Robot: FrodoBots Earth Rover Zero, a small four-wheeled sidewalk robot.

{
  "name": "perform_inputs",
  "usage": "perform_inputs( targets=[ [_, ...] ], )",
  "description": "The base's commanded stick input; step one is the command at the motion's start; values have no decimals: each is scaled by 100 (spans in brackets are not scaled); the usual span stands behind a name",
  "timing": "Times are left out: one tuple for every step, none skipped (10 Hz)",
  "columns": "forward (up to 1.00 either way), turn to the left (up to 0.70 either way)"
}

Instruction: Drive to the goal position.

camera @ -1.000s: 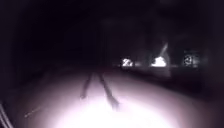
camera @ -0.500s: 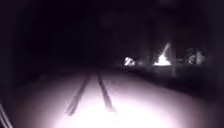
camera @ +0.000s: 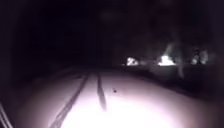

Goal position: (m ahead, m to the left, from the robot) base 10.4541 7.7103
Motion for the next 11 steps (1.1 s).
perform_inputs(
  targets=[
    [100,0],
    [100,0],
    [100,0],
    [100,0],
    [100,0],
    [100,0],
    [100,0],
    [100,0],
    [100,0],
    [100,0],
    [100,0]
  ],
)
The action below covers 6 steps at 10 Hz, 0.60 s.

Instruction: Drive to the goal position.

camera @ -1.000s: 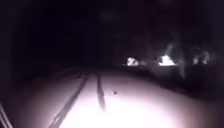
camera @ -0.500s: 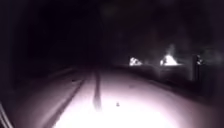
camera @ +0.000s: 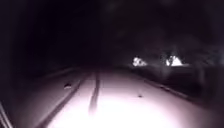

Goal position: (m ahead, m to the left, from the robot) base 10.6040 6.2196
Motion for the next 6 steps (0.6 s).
perform_inputs(
  targets=[
    [100,0],
    [100,0],
    [100,0],
    [100,0],
    [100,0],
    [100,0]
  ],
)
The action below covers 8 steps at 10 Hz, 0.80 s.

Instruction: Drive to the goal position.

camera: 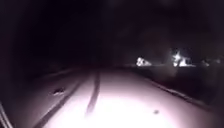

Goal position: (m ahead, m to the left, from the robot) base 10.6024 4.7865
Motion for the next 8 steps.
perform_inputs(
  targets=[
    [100,0],
    [100,0],
    [100,0],
    [100,0],
    [100,0],
    [100,0],
    [100,0],
    [100,0]
  ],
)
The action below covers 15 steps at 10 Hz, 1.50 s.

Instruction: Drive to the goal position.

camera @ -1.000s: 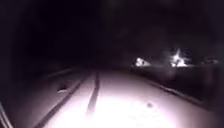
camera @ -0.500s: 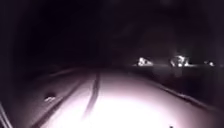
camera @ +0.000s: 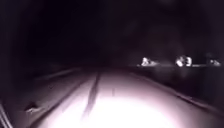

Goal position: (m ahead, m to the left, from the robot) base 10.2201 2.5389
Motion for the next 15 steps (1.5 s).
perform_inputs(
  targets=[
    [100,0],
    [100,0],
    [100,0],
    [100,0],
    [100,0],
    [100,0],
    [100,0],
    [100,0],
    [100,0],
    [100,0],
    [100,0],
    [100,0],
    [100,0],
    [100,0],
    [100,0]
  ],
)
